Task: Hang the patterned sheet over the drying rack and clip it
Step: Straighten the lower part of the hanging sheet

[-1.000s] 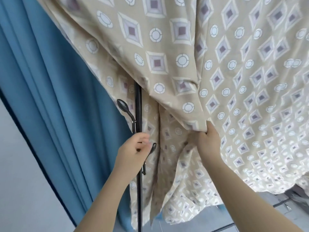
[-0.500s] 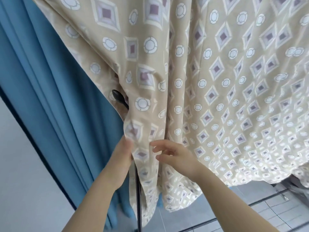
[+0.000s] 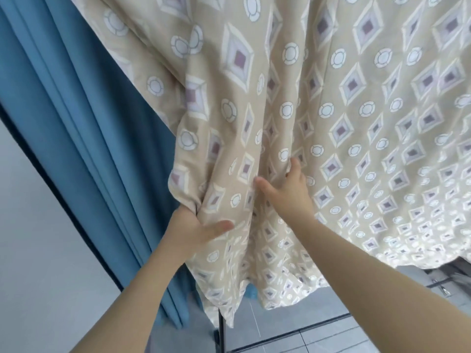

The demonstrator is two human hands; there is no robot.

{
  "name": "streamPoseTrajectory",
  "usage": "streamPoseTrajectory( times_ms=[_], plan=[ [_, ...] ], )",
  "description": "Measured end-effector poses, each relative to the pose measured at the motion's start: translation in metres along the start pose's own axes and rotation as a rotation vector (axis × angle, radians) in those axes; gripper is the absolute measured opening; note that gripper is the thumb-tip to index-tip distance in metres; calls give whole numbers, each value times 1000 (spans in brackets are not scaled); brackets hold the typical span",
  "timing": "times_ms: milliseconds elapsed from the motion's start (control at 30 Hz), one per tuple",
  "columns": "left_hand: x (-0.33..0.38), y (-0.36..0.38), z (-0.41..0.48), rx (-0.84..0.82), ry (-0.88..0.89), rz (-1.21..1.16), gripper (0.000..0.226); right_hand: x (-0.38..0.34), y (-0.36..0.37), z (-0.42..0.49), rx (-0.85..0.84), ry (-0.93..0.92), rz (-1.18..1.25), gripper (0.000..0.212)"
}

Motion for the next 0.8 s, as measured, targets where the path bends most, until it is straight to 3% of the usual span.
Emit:
streamPoseTrajectory(
  times_ms=[67,100,200,267,333,500,633,800],
  plan=[
    [-7,-9,9,76,-115,135,30,0,-4,15,-18,9,-78,47],
    [-11,-15,14,135,-151,161,29,1,-7,21,-7,0,-138,26],
    [-19,-30,19,271,-177,150,33,5,-14,25,4,-70,-230,38],
    [-28,-33,19,271,-175,116,19,11,-15,21,13,-106,-233,40],
    [-35,-35,17,272,-163,108,10,19,-17,17,17,-119,-251,40],
    [-43,-41,13,384,-71,214,12,33,-20,4,-10,-141,-351,29],
    [-53,-48,7,402,-44,265,9,44,-11,-9,-69,-121,-468,35],
    [-75,-50,-1,331,-91,417,34,66,6,-26,-194,-67,-496,38]
  ],
)
Point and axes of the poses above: each hand's wrist, its own z-axis towards the middle knuckle, its own y-axis out of the palm, x = y × z, the point moved 5 cm from there along z, towards the middle knuckle, and after that the axes turned 9 degrees about -y, right-handed, at the moved point
